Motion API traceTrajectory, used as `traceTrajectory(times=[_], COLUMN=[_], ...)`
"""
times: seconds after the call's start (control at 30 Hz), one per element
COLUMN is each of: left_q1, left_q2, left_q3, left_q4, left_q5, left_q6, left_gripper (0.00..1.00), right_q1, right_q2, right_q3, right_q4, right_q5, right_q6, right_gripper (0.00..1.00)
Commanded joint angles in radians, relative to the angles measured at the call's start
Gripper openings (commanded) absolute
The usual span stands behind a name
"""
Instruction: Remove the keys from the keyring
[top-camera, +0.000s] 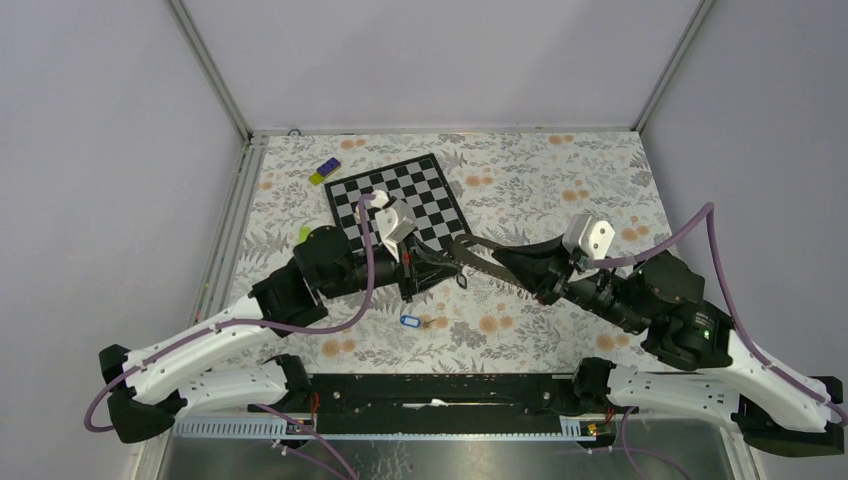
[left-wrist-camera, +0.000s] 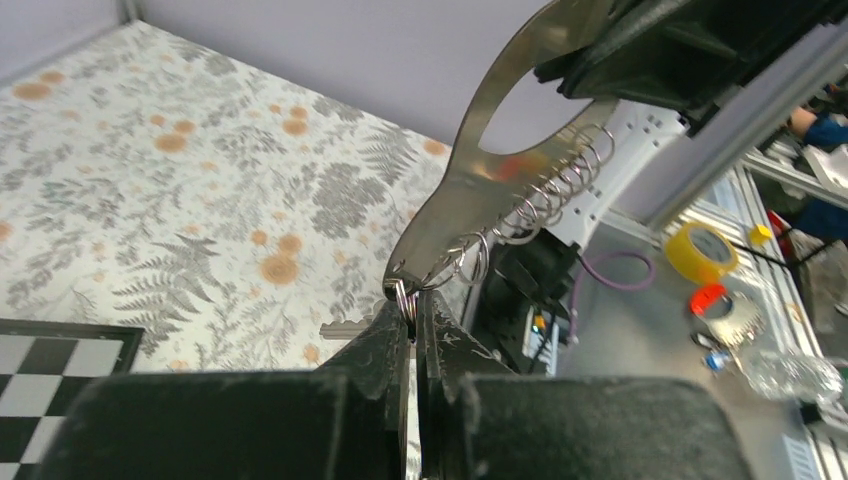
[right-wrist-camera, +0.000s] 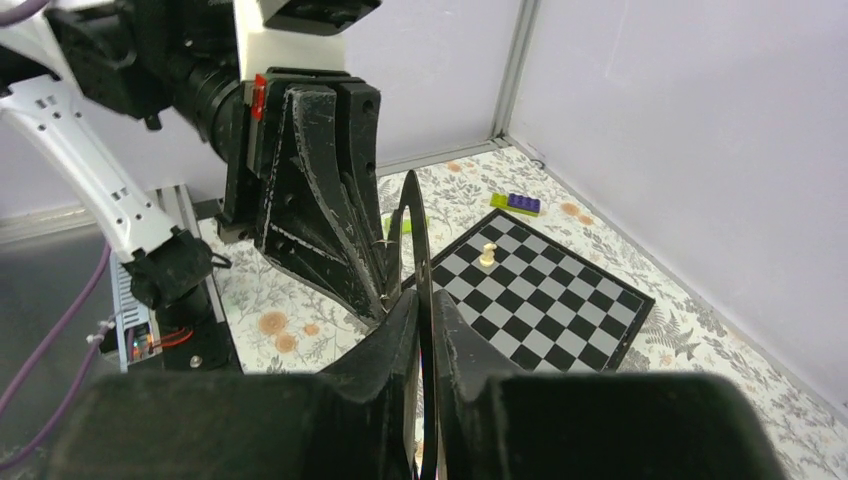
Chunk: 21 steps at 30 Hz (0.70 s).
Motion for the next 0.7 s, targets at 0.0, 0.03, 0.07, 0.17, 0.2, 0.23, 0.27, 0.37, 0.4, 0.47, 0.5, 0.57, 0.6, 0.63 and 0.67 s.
traceTrajectory(times=[0.0, 0.03, 0.07, 0.17, 0.2, 0.23, 0.27, 0.37, 0.4, 0.47, 0.5, 0.57, 0.6, 0.63, 0.67], left_q1=[-0.018, -0.018, -0.018, -0.018, -0.018, -0.018, -0.018, -0.018, -0.018, -0.018, -0.018, -0.018, -0.018, -0.018, -0.018], left_q2=[-0.046, -0.045, -0.041, -0.012, 0.003, 0.016, 0.027, 0.048, 0.049, 0.041, 0.036, 0.031, 0.028, 0.024, 0.02], left_q3=[0.092, 0.104, 0.116, 0.16, 0.17, 0.174, 0.176, 0.16, 0.147, 0.113, 0.101, 0.096, 0.101, 0.105, 0.104], left_q4=[-0.075, -0.103, -0.132, -0.211, -0.23, -0.24, -0.239, -0.176, -0.132, -0.028, -0.001, 0.02, 0.012, -0.019, -0.03], left_q5=[0.218, 0.233, 0.253, 0.327, 0.373, 0.413, 0.457, 0.574, 0.61, 0.655, 0.664, 0.659, 0.646, 0.628, 0.612], left_q6=[-0.004, -0.007, -0.014, -0.037, -0.049, -0.064, -0.085, -0.157, -0.193, -0.269, -0.297, -0.307, -0.293, -0.278, -0.267], left_gripper=[0.0, 0.0, 0.01, 0.02, 0.02, 0.01, 0.0, 0.0, 0.0, 0.0, 0.0, 0.0, 0.0, 0.0, 0.0], right_q1=[-0.006, -0.006, -0.006, -0.006, -0.006, -0.005, -0.006, -0.006, -0.006, -0.006, -0.006, -0.006, -0.006, -0.006, -0.006], right_q2=[-0.007, -0.012, -0.016, -0.032, -0.037, -0.042, -0.046, -0.062, -0.067, -0.076, -0.081, -0.094, -0.101, -0.108, -0.113], right_q3=[-0.032, -0.037, -0.045, -0.068, -0.074, -0.081, -0.089, -0.109, -0.113, -0.12, -0.124, -0.13, -0.133, -0.136, -0.137], right_q4=[-0.052, -0.058, -0.066, -0.073, -0.075, -0.077, -0.077, -0.088, -0.09, -0.095, -0.096, -0.096, -0.096, -0.096, -0.094], right_q5=[-0.009, -0.02, -0.029, -0.057, -0.066, -0.075, -0.086, -0.113, -0.12, -0.129, -0.129, -0.129, -0.142, -0.156, -0.159], right_q6=[-0.085, -0.087, -0.089, -0.096, -0.099, -0.101, -0.104, -0.112, -0.114, -0.116, -0.117, -0.117, -0.119, -0.122, -0.124], right_gripper=[0.13, 0.14, 0.14, 0.16, 0.17, 0.18, 0.19, 0.22, 0.23, 0.24, 0.25, 0.28, 0.3, 0.32, 0.34])
